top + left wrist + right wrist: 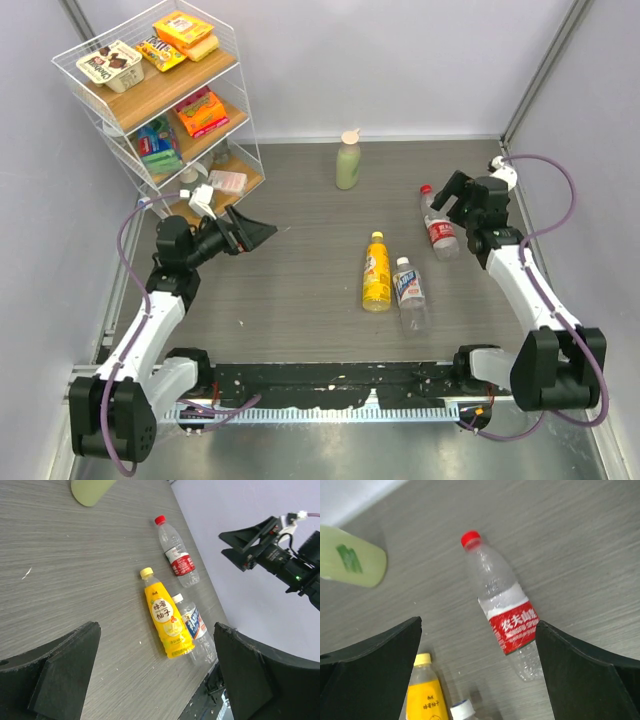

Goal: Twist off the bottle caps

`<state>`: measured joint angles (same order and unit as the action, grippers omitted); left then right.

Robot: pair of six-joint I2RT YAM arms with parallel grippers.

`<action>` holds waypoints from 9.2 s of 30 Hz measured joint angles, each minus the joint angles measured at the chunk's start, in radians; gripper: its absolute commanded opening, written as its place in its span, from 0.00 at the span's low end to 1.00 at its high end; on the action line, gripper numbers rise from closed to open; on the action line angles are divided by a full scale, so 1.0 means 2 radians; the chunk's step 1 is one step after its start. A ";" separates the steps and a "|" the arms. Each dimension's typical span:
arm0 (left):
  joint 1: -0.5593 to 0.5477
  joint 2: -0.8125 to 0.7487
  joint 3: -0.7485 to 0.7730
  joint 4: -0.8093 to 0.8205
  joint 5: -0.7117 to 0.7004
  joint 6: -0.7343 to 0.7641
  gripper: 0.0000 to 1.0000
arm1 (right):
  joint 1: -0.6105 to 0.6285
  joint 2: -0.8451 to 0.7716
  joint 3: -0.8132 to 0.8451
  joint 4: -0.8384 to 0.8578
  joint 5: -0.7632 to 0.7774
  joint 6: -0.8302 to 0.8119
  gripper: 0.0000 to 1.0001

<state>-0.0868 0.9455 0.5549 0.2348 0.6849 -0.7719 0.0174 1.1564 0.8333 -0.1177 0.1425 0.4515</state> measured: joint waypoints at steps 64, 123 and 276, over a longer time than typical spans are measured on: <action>-0.116 0.200 0.263 -0.119 -0.001 0.011 1.00 | 0.194 0.047 0.007 0.269 -0.240 0.146 0.44; -0.268 0.261 0.382 -0.281 -0.080 0.171 0.43 | 0.200 -0.006 -0.027 0.288 -0.191 0.219 0.94; -0.273 0.127 0.311 -0.484 -0.131 0.346 0.26 | 0.189 -0.058 -0.002 0.207 -0.333 0.126 1.00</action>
<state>-0.6327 1.1988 1.1778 -0.7334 0.4229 -0.0807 0.3962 1.0405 0.8303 0.2955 -0.5232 0.7025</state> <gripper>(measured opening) 0.547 0.996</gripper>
